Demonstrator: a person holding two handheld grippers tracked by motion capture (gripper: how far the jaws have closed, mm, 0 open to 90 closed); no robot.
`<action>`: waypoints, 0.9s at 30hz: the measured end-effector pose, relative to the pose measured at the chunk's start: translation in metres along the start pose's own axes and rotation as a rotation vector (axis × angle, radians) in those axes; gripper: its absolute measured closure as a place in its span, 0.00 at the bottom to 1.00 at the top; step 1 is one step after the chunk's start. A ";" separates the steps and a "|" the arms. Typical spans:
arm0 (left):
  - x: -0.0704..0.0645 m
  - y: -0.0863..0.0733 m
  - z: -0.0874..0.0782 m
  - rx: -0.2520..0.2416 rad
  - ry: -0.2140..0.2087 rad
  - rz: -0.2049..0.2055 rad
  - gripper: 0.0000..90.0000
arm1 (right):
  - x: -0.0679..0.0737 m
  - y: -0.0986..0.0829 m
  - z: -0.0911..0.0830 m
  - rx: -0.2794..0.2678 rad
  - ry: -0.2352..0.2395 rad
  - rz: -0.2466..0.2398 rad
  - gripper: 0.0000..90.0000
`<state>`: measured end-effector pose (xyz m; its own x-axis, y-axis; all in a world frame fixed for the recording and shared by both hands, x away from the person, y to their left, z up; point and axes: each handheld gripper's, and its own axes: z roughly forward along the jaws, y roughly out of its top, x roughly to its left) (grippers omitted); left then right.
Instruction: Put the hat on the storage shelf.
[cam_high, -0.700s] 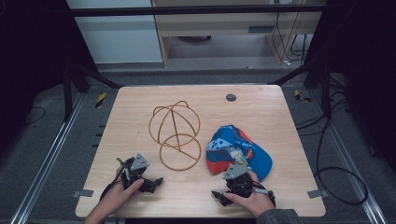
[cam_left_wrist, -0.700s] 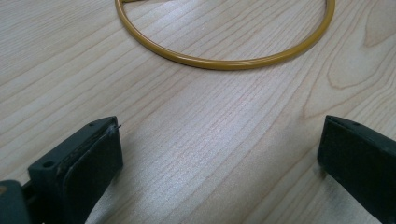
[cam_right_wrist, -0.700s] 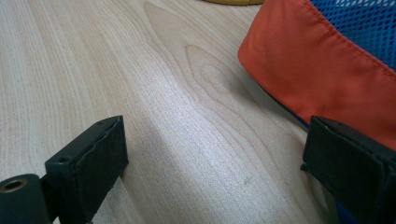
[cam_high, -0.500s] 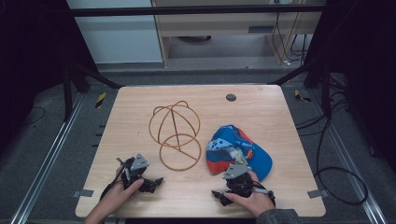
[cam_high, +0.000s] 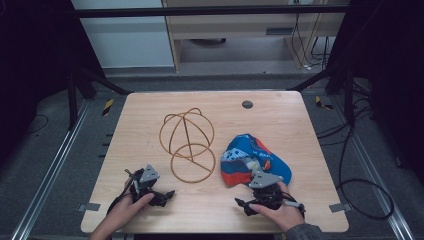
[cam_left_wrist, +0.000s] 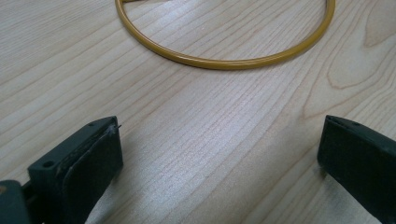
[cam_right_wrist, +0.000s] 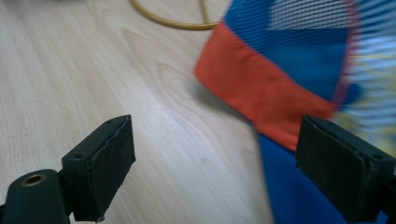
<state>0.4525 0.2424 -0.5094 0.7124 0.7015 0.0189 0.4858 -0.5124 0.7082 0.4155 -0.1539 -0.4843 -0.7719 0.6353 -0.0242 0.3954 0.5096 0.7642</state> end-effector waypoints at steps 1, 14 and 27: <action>0.000 0.000 0.000 0.000 0.000 0.000 0.00 | -0.005 0.001 -0.006 0.002 -0.016 0.005 0.14; 0.000 0.000 0.000 0.001 -0.001 -0.001 0.00 | -0.057 0.016 -0.048 0.093 -0.113 0.050 0.24; 0.000 0.000 0.000 0.000 -0.003 0.003 0.00 | -0.086 0.049 -0.036 0.205 -0.071 0.044 0.31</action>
<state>0.4526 0.2426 -0.5094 0.7152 0.6986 0.0189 0.4838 -0.5144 0.7080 0.4827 -0.2045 -0.4216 -0.7176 0.6950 -0.0451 0.5263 0.5836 0.6184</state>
